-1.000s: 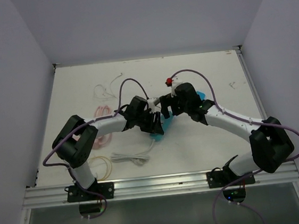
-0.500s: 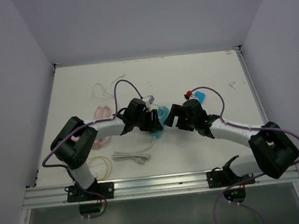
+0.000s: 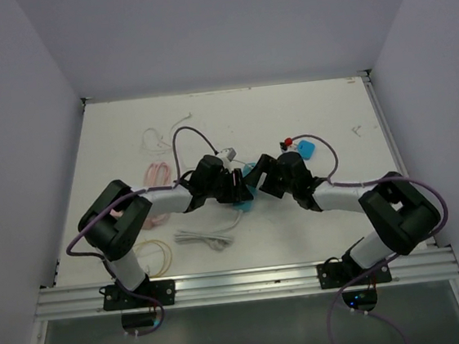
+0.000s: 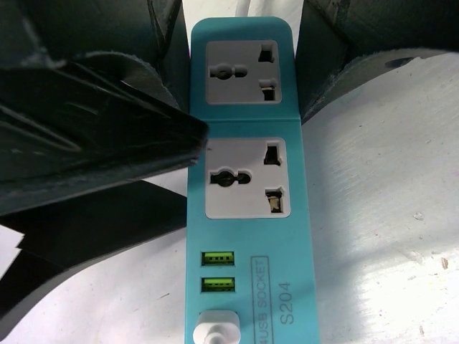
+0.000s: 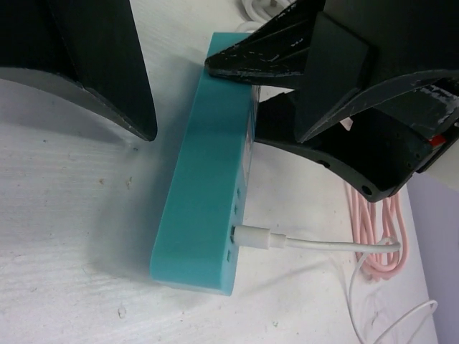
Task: Pull the plug off the socket
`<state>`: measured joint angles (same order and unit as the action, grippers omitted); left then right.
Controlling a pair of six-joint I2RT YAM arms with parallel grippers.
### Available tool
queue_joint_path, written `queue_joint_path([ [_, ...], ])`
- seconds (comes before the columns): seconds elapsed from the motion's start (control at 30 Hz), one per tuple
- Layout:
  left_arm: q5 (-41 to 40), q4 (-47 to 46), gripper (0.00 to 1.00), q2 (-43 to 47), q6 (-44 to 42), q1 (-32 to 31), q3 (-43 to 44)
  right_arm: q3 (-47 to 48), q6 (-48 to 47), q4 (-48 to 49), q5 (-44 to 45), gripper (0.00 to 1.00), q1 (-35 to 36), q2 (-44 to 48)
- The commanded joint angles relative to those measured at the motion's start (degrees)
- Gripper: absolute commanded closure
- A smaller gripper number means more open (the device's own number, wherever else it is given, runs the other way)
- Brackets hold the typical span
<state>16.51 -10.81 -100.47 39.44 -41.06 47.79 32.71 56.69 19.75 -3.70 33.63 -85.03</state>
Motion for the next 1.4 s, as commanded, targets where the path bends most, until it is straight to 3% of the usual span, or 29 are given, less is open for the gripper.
queue_joint_path([
  [0.0, -0.07, -7.56, 1.0, 1.15, 2.22, -0.51, -0.77, -0.54, 2.63, 6.17, -0.33, 0.19, -0.05, -2.24],
  [0.2, -1.04, -9.93, 1.0, 0.8, 4.59, -0.51, -1.38, -2.65, 4.05, 9.17, -2.44, 0.27, -0.05, -4.44],
  [0.4, -0.08, -13.62, 1.0, -0.08, 6.96, -0.43, -2.0, -3.79, 5.1, 14.26, -5.34, 0.41, -0.05, -7.5],
  [0.5, -0.43, -14.33, 1.0, 0.7, 7.05, -0.51, -2.78, -3.44, 5.19, 16.72, -7.18, 0.51, -0.05, -9.35],
  [0.6, -0.52, -15.03, 1.0, 1.32, 6.88, -0.51, -3.67, -3.18, 4.75, 17.78, -8.33, 0.72, -0.05, -10.32],
  [0.67, -0.43, -15.12, 0.96, 1.59, 6.44, -0.51, -4.02, -3.18, 4.4, 18.05, -8.77, 0.79, -0.23, -10.59],
  [0.73, -0.08, -15.03, 0.83, 2.03, 5.3, -0.51, -4.46, -2.92, 3.26, 17.17, -9.74, 0.89, -0.67, -10.24],
  [0.8, 0.27, -14.42, 0.69, 3.16, 4.42, -0.43, -4.63, -1.78, 1.07, 14.63, -10.62, 0.95, -1.45, -9.45],
  [0.83, 0.19, -13.46, 0.52, 3.87, 3.02, -0.43, -4.81, -1.16, -0.07, 10.44, -11.4, 1.0, -1.81, -8.32],
  [0.93, -1.3, -9.0, 0.25, 7.38, -2.06, -0.34, -4.37, 2.96, -5.96, -1.76, -12.73, 1.0, -3.13, -6.82],
  [1.0, -2.79, -5.64, 0.19, 10.36, -8.11, -0.34, -2.8, 6.83, -11.21, -8.2, -13.69, 1.0, -3.65, -6.11],
  [1.13, -5.26, 6.02, 0.19, 14.41, -20.84, -0.25, 1.94, 12.02, -18.71, -22.96, -15.1, 1.0, -4.97, -6.11],
  [1.2, -6.57, 8.43, 0.2, 16.6, -28.58, -0.16, 4.32, 13.87, -21.87, -27.1, -17.55, 1.0, -6.28, -6.46],
  [1.37, -7.9, 10.72, 0.26, 17.59, -38.55, 0.89, 7.75, 17.2, -29.24, -33.19, -22.04, 1.0, -8.84, -6.64],
])
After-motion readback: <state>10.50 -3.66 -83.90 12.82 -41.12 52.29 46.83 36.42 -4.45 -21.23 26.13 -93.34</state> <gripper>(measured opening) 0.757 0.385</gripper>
